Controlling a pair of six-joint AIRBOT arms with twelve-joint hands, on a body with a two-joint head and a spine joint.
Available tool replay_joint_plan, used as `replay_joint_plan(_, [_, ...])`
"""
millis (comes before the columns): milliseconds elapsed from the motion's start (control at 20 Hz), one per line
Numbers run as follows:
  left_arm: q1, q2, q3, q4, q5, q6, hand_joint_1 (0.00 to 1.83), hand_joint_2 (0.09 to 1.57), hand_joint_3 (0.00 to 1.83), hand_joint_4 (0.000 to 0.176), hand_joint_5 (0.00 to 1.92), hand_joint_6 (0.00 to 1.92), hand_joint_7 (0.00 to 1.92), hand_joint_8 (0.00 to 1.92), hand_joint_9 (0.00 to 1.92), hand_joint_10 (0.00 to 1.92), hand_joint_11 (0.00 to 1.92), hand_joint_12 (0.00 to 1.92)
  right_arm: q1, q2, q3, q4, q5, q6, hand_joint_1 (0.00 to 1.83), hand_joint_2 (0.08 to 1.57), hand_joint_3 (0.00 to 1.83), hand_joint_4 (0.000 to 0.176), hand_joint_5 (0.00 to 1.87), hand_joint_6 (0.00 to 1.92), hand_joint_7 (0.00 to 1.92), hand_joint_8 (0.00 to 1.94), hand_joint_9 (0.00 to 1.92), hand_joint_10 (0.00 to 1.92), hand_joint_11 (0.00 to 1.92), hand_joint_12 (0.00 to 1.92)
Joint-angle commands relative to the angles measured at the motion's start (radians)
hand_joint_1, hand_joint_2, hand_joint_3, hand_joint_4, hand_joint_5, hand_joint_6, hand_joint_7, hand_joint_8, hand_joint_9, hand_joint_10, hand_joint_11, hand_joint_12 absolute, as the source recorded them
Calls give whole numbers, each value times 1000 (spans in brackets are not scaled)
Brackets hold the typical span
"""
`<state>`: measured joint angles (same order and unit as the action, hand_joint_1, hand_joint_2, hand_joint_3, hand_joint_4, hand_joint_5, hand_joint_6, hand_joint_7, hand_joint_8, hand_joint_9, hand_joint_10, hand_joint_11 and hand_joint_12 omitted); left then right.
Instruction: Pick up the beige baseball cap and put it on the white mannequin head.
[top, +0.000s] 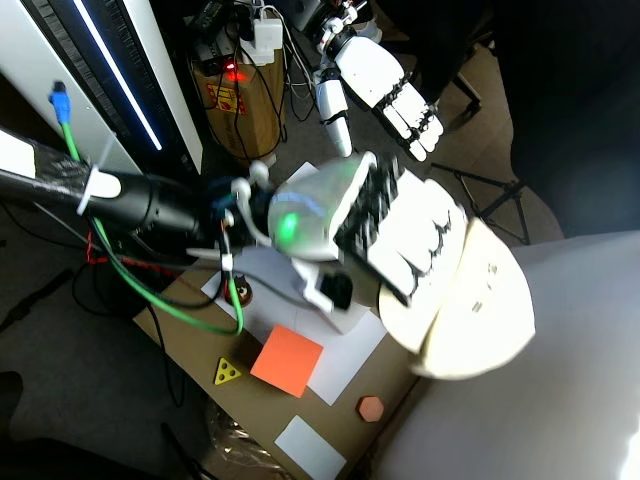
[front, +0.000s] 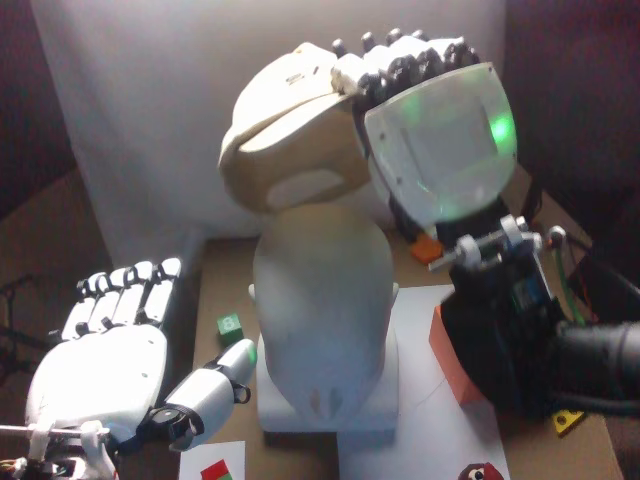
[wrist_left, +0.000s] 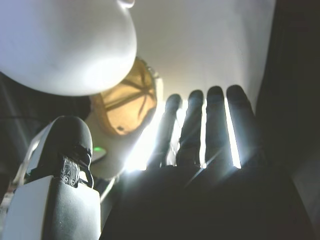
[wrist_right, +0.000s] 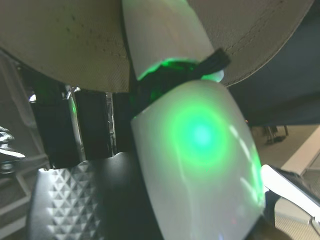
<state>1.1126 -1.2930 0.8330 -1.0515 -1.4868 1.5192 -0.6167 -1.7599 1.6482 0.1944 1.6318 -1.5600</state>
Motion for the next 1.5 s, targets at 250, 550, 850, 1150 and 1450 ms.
replay_joint_plan(250, [8, 9, 3, 58, -95, -14, 0, 1181, 13, 23, 0, 0, 0, 0, 0, 0, 0, 0, -55, 26, -109, -44, 101, -115, 1409, 996, 0, 0, 1167, 478, 1300, 346, 1274, 707, 1406, 225])
replay_joint_plan(550, [17, 16, 4, 58, -95, -34, 0, 1171, 8, 25, 0, 0, 0, 0, 0, 0, 0, 0, -118, 53, -219, -125, 101, -148, 1408, 995, 0, 0, 1177, 470, 1299, 342, 1270, 712, 1410, 220])
replay_joint_plan(850, [17, 16, 2, 58, -95, -34, 0, 1171, 8, 25, 0, 0, 0, 0, 0, 0, 0, 0, -169, 63, -304, -135, 101, -174, 1408, 994, 0, 0, 1180, 466, 1301, 336, 1271, 711, 1414, 214])
replay_joint_plan(1150, [13, 18, 12, 30, -92, -34, 0, 1136, 0, 71, 73, 8, 39, 3, 58, 7, 46, 25, -228, 68, -362, -137, 41, -158, 1387, 1075, 0, 0, 998, 787, 1037, 826, 1067, 1087, 1151, 749])
replay_joint_plan(1450, [22, 20, 6, 20, -96, -34, 0, 1131, 0, 76, 91, 6, 53, 4, 76, 7, 58, 36, -237, 67, -364, -120, -57, -162, 1371, 1128, 1, 0, 874, 991, 911, 1037, 960, 1271, 904, 1254])
